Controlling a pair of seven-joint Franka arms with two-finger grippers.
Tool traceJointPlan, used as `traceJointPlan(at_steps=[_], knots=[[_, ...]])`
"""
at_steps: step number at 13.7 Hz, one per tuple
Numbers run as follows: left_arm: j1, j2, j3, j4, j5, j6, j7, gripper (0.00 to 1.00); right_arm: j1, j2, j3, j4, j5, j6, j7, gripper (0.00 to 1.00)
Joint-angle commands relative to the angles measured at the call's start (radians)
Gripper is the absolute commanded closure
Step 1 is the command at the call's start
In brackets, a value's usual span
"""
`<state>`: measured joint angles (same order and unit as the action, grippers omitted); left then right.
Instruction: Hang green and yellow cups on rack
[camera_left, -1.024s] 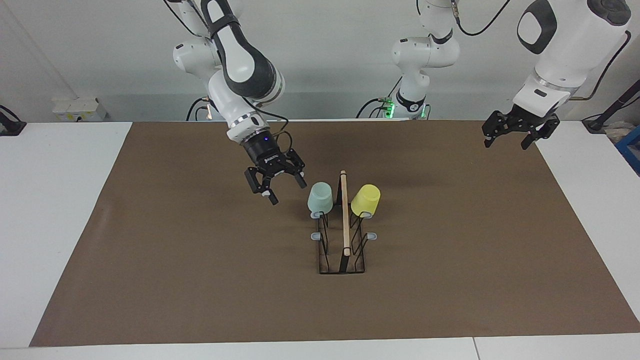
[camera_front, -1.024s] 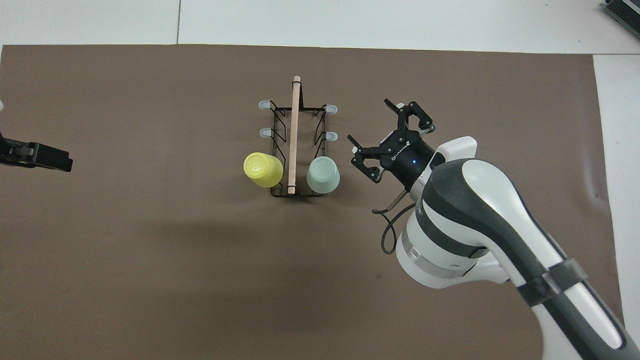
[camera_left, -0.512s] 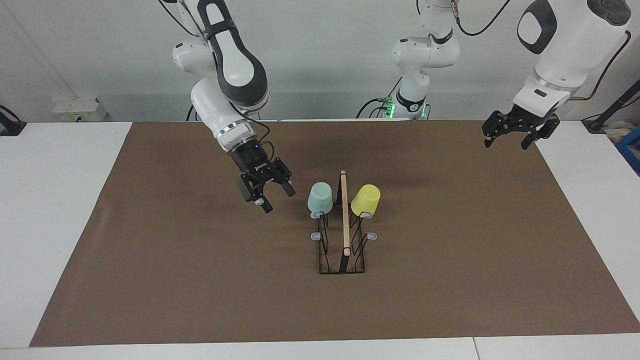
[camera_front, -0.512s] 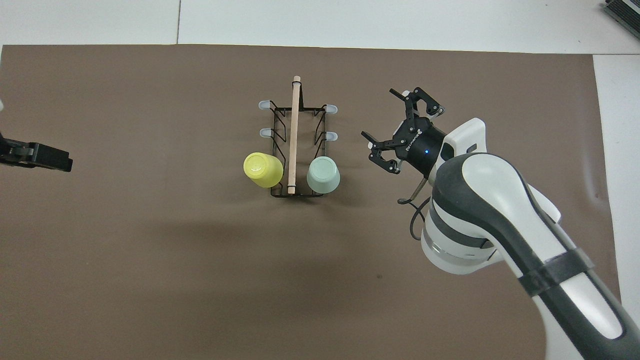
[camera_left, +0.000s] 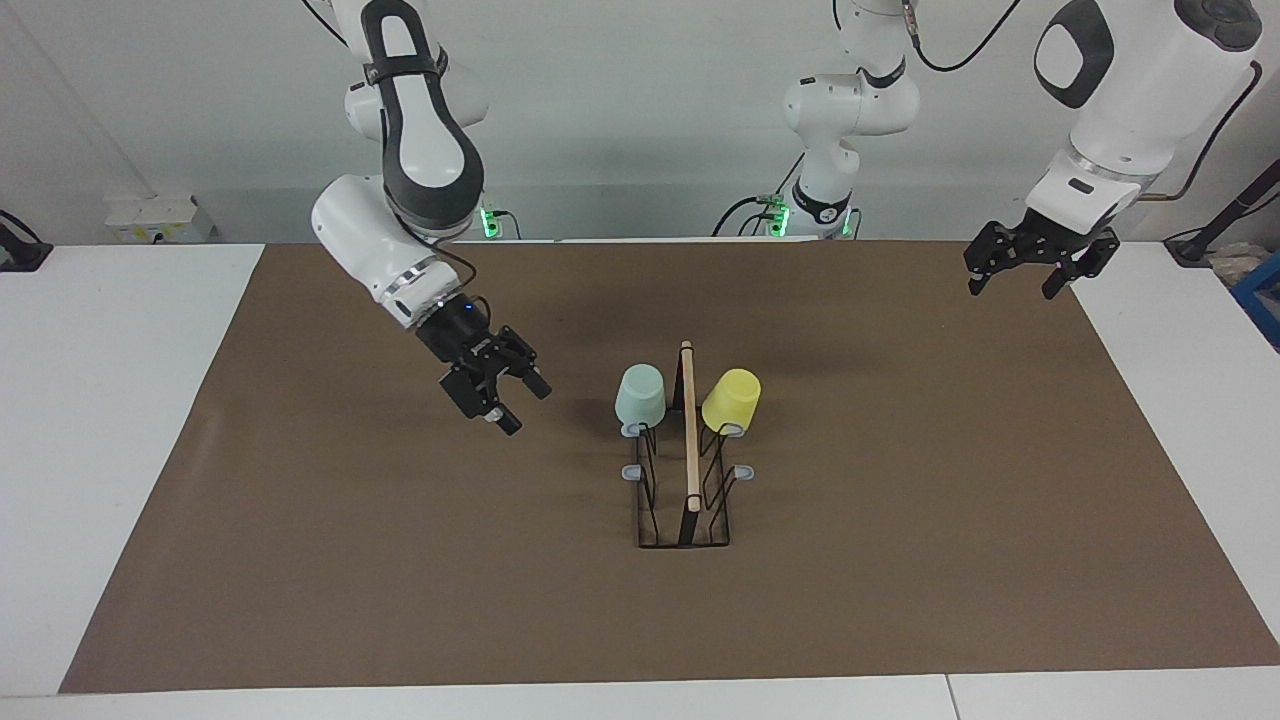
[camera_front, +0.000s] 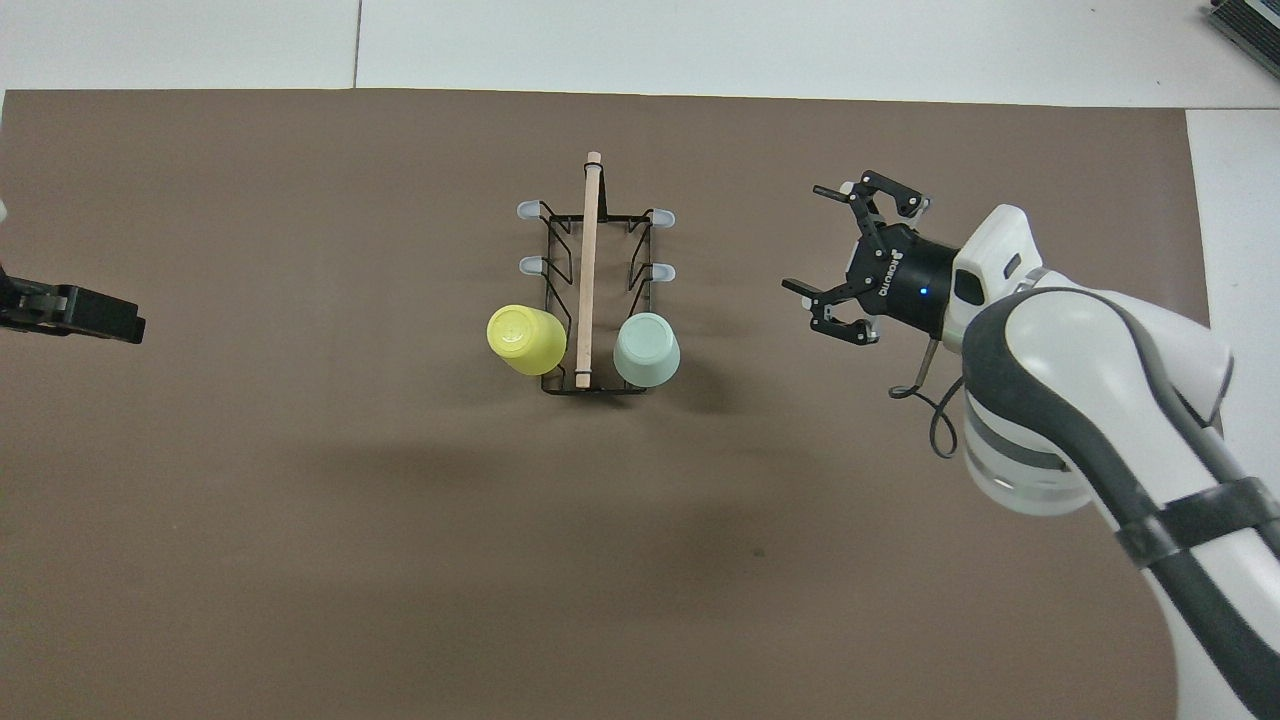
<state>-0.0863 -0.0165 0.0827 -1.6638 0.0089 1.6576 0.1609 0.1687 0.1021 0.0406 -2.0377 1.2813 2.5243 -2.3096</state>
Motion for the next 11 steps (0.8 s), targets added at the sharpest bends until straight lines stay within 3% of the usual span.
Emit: traceJointPlan(at_steps=[1, 5, 11], knots=[[0.005, -0.010, -0.001, -0.005, -0.015, -0.009, 0.009, 0.00, -0.132, -0.028, 0.007, 0.045, -0.285, -0.250, 0.242, 0.00], [0.005, -0.010, -0.001, -0.005, -0.015, -0.009, 0.009, 0.00, -0.178, -0.044, -0.005, 0.140, -0.575, -0.485, 0.621, 0.00], [0.005, -0.010, -0.001, -0.005, -0.015, -0.012, 0.009, 0.00, -0.179, -0.073, -0.007, 0.192, -0.827, -0.602, 1.091, 0.00]])
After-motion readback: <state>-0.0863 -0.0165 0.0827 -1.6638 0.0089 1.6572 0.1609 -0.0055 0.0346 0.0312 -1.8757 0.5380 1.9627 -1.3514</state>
